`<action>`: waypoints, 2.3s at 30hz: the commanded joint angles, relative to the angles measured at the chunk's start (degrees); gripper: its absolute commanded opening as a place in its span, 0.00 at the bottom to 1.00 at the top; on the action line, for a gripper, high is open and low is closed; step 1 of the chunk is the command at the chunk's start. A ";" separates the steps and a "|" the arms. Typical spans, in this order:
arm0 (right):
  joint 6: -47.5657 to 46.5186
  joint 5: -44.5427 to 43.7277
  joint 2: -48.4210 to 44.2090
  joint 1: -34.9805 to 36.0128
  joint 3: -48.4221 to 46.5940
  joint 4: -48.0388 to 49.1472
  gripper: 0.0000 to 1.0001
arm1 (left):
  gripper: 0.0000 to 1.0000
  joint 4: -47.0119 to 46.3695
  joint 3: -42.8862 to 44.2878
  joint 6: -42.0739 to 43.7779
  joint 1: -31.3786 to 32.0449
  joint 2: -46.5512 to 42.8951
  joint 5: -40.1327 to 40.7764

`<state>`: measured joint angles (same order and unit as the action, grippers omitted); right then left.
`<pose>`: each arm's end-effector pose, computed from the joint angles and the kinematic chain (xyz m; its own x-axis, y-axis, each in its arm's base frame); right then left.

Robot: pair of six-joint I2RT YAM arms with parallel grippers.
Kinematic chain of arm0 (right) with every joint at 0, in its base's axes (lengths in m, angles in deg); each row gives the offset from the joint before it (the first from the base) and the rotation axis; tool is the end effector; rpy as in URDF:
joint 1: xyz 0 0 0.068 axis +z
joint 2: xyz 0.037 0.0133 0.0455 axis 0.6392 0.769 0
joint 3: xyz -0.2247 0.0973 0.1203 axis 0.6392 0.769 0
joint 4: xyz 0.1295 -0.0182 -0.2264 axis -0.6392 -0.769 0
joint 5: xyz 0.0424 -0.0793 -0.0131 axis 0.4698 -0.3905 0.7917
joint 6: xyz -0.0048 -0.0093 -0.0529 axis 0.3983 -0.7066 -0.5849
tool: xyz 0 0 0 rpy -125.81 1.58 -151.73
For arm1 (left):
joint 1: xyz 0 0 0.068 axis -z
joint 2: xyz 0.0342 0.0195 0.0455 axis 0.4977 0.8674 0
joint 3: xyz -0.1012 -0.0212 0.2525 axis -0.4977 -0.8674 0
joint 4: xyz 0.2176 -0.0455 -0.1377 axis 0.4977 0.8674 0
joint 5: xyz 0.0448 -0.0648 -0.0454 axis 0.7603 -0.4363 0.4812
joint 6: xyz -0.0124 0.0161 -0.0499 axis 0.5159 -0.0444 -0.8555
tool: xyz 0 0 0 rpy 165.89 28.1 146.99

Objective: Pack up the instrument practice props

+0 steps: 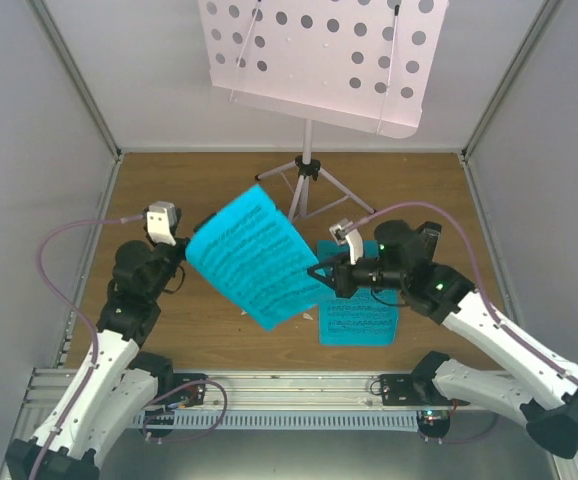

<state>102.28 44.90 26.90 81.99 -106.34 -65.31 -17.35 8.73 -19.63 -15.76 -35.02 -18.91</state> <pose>0.1399 0.1498 0.3529 -0.6752 -0.0763 -0.7337 -0.6817 0.4444 0.5812 0.1631 -0.0448 0.3224 -0.1028 -0.2699 -0.9574 0.3330 0.8976 -0.2888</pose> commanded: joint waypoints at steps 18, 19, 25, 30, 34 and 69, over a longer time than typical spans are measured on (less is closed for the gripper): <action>27.50 -17.88 -4.81 -7.99 21.40 -10.95 0.01 | 0.97 -18.73 -12.94 -1.29 -0.08 10.45 5.83; 27.57 -18.93 -4.32 -8.11 20.69 -12.34 0.01 | 0.97 -19.06 -12.97 -0.77 -0.05 10.79 5.78; 30.02 -23.42 -1.88 -8.20 17.16 -17.43 0.01 | 0.97 -20.82 -14.62 -0.85 -0.01 11.48 8.16; 31.54 -24.13 -1.36 -8.82 15.70 -19.96 0.00 | 0.97 -20.87 -15.24 -0.20 -0.01 11.18 9.30; 31.29 -23.00 -0.78 -11.48 15.18 -21.57 0.01 | 0.97 -21.25 -15.79 0.13 -0.01 10.67 9.79; 20.51 -21.53 4.69 -21.87 18.74 -23.22 0.19 | 0.98 -19.83 -16.50 0.52 -0.01 8.58 11.24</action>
<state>123.17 25.69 32.13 60.86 -87.81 -87.61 -34.49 -7.01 -19.81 -15.76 -25.81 -8.68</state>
